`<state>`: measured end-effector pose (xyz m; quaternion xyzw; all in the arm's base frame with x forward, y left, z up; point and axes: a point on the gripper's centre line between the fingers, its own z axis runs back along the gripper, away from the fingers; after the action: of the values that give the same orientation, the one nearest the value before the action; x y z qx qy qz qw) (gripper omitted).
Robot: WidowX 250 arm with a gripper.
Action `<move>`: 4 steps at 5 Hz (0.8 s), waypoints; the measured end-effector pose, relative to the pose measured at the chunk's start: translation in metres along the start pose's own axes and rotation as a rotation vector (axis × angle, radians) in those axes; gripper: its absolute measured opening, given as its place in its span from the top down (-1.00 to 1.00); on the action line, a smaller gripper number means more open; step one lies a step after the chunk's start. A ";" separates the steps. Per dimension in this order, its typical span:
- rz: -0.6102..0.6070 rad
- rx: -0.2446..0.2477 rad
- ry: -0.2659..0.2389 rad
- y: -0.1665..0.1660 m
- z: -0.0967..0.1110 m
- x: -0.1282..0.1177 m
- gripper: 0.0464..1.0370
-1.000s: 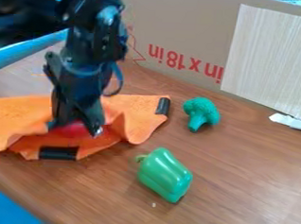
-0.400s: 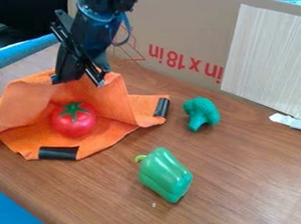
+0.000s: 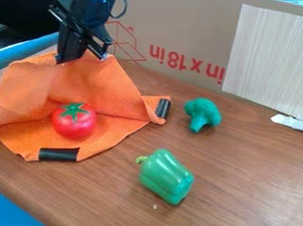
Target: Unfold the cloth from bottom right to top left
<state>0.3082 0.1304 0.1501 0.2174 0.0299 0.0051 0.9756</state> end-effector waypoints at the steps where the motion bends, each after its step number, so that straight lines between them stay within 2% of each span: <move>1: 0.058 -0.023 0.031 0.015 -0.005 0.013 0.98; 3: 0.131 -0.078 0.114 0.027 -0.025 0.045 0.98; 4: 0.127 -0.013 0.070 0.025 -0.034 0.053 0.98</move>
<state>0.3593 0.1688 0.1275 0.2122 0.0502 0.0747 0.9731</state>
